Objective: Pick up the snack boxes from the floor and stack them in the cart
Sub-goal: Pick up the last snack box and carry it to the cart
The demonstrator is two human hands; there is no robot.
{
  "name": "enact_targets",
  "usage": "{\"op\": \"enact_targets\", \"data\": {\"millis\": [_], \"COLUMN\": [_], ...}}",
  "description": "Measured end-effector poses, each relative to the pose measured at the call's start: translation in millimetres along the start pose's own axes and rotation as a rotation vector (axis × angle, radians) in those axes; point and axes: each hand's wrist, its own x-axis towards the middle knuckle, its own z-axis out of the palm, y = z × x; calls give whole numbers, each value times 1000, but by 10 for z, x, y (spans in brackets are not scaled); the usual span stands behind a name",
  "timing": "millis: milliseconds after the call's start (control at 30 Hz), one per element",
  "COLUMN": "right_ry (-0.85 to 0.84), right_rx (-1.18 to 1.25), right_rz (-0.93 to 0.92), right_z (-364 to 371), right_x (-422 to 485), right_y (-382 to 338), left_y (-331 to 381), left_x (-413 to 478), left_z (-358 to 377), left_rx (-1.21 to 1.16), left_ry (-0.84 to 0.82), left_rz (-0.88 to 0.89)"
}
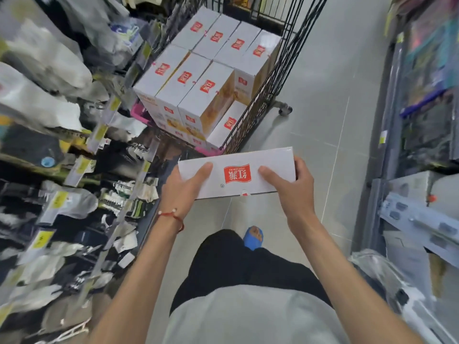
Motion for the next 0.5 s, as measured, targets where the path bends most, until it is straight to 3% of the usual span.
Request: {"op": "enact_targets", "data": {"millis": [267, 500], "right_ry": [-135, -248], "right_rx": [-116, -211], "right_rz": [-61, -31], "right_z": [265, 680], "right_x": [1282, 2193], "right_y": [-563, -894], "left_y": [619, 849], "left_x": [731, 1334], "left_z": [351, 447], "left_rx": [20, -5], "left_ry": [298, 412], "left_rz": [-30, -99]}}
